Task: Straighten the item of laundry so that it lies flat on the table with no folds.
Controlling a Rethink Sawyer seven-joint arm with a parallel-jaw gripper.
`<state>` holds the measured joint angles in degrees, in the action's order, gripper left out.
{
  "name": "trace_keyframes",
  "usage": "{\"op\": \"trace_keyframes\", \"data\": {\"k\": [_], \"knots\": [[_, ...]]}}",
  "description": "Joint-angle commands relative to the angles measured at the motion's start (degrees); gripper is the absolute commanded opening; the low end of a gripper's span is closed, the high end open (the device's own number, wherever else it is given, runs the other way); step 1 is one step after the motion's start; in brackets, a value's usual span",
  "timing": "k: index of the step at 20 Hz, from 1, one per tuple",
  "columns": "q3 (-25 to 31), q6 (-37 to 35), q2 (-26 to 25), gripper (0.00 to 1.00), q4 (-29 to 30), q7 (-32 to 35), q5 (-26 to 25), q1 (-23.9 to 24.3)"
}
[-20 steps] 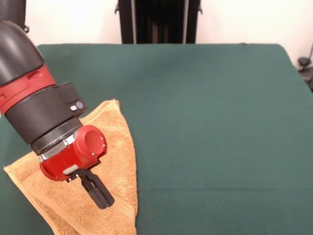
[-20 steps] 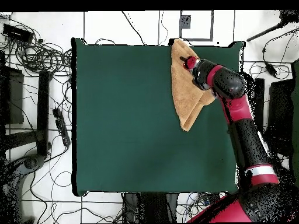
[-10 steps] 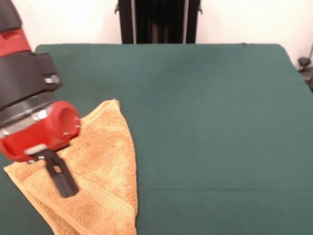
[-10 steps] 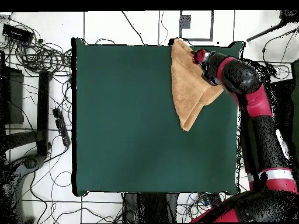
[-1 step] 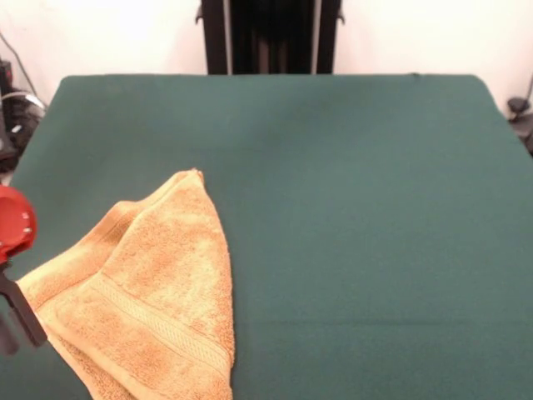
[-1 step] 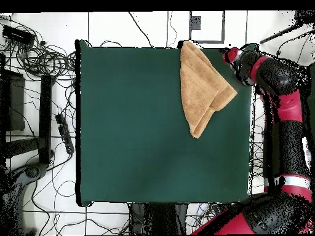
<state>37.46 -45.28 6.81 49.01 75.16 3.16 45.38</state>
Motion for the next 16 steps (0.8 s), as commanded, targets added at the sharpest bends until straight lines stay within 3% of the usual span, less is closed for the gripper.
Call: {"op": "trace_keyframes", "data": {"k": [1, 9, 13, 16], "knots": [[-0.9, -10.5, -7.2, 1.0, -5.5, 2.8, 1.3, -2.8], [0.5, -11.7, -11.9, 1.0, -14.8, 5.9, 1.3, -6.6], [1.1, -8.5, -10.2, 1.0, -10.0, 8.7, 3.3, -6.0], [1.3, -5.1, -5.8, 1.0, -1.8, 11.4, 4.8, -4.2]]}}
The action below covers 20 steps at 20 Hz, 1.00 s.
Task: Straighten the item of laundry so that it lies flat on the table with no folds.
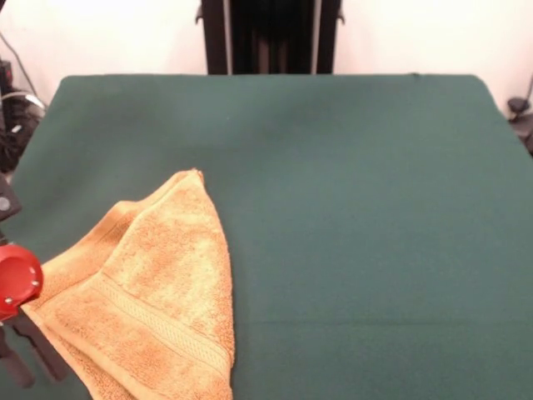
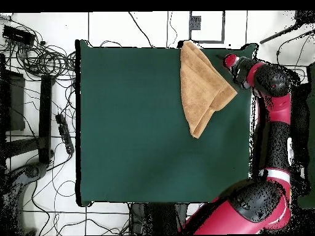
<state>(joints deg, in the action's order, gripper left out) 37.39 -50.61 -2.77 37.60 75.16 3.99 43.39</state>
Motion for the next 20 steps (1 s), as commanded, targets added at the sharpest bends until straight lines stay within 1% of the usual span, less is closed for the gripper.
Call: {"op": "trace_keyframes", "data": {"k": [1, 4, 5, 6, 8, 10, 12, 13, 14, 20], "knots": [[1.0, 0.0, 5.5, 1.0, 11.7, 12.6, 4.3, -1.9], [1.3, 2.0, 11.0, 1.0, 20.0, 16.0, 5.9, -0.3], [1.1, 2.2, 12.0, 1.0, 21.0, 16.7, 6.2, -0.3], [1.0, 3.8, 13.8, 1.0, 23.8, 17.2, 6.4, 0.2], [0.3, 4.9, 16.5, 1.0, 26.6, 17.5, 6.6, 0.4], [-0.4, 4.0, 17.8, 1.0, 27.3, 17.9, 7.4, 0.4], [-1.2, 2.4, 17.7, 1.0, 26.2, 17.7, 8.0, 0.0], [-1.0, 3.3, 17.8, 1.0, 26.9, 17.5, 8.4, 0.1], [-0.7, 4.5, 17.6, 1.0, 27.6, 17.0, 8.6, 0.3], [2.4, 13.8, 11.0, 1.0, 28.2, 12.5, 9.4, 0.0]]}}
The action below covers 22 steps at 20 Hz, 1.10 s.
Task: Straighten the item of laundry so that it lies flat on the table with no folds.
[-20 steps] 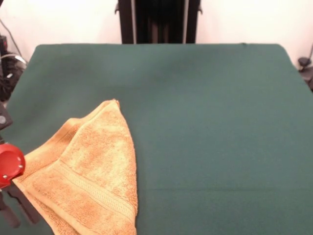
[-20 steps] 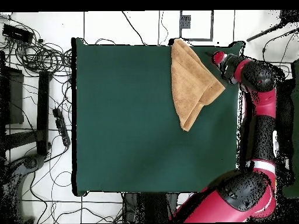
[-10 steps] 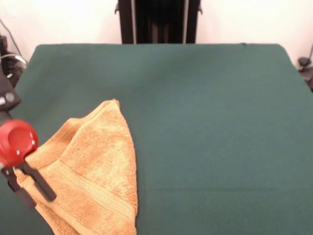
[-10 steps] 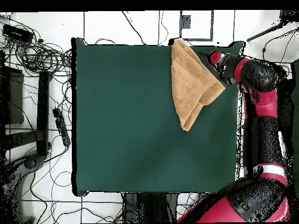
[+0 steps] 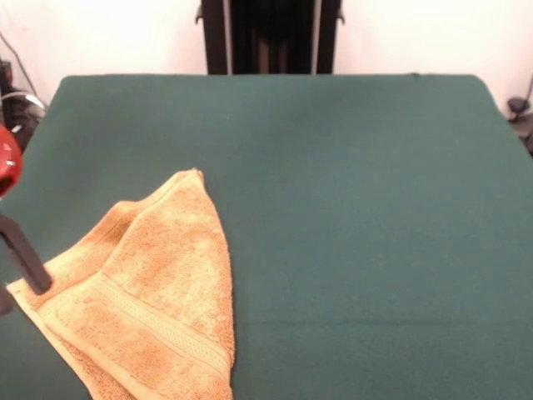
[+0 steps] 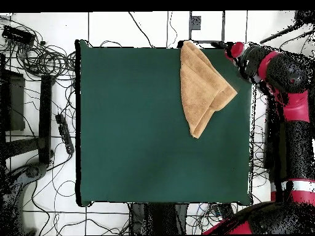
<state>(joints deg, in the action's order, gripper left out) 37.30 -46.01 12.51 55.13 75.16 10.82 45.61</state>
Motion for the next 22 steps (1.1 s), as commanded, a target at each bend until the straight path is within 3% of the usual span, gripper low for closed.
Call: {"op": "trace_keyframes", "data": {"k": [1, 8, 14, 22], "knots": [[3.0, 10.9, -5.0, 1.0, 11.2, 12.2, 2.6, -2.3], [-0.1, 14.1, -7.0, 1.0, 7.3, 13.8, 2.7, -6.5], [0.8, 21.0, -6.4, 1.0, 11.2, 15.6, 2.8, -6.5], [-1.0, 27.0, -6.5, 1.0, 12.1, 17.4, 2.9, -9.1]]}}
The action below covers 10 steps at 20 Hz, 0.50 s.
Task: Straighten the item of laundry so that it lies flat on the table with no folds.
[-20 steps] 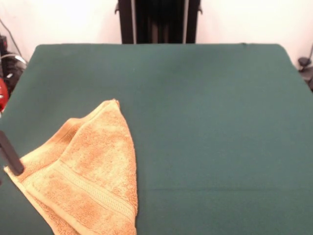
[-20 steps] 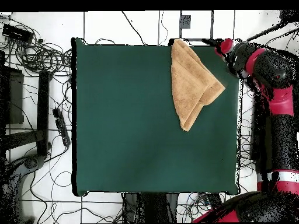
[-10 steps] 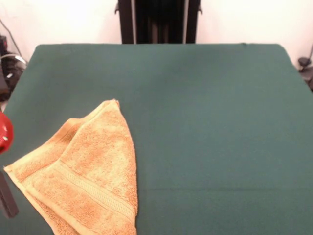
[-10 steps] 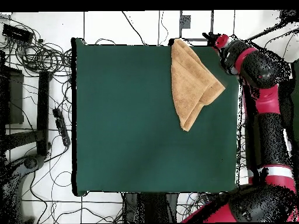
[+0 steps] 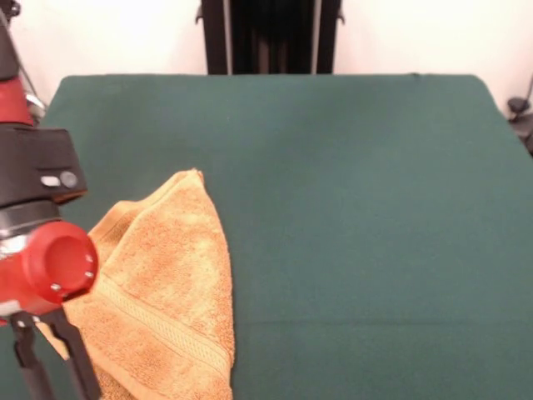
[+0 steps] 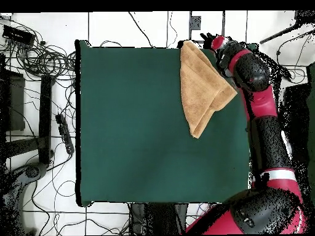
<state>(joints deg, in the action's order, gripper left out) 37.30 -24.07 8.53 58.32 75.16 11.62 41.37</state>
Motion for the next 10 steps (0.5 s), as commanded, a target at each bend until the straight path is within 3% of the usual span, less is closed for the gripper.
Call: {"op": "trace_keyframes", "data": {"k": [1, 7, 10], "knots": [[-2.2, 4.7, -2.2, 1.0, 8.5, 17.8, 2.4, -5.6], [-2.3, 1.3, 0.2, 1.0, 10.0, 18.6, 5.1, -5.3], [0.3, 4.5, -0.8, 1.0, 12.2, 17.6, 5.1, -4.2]]}}
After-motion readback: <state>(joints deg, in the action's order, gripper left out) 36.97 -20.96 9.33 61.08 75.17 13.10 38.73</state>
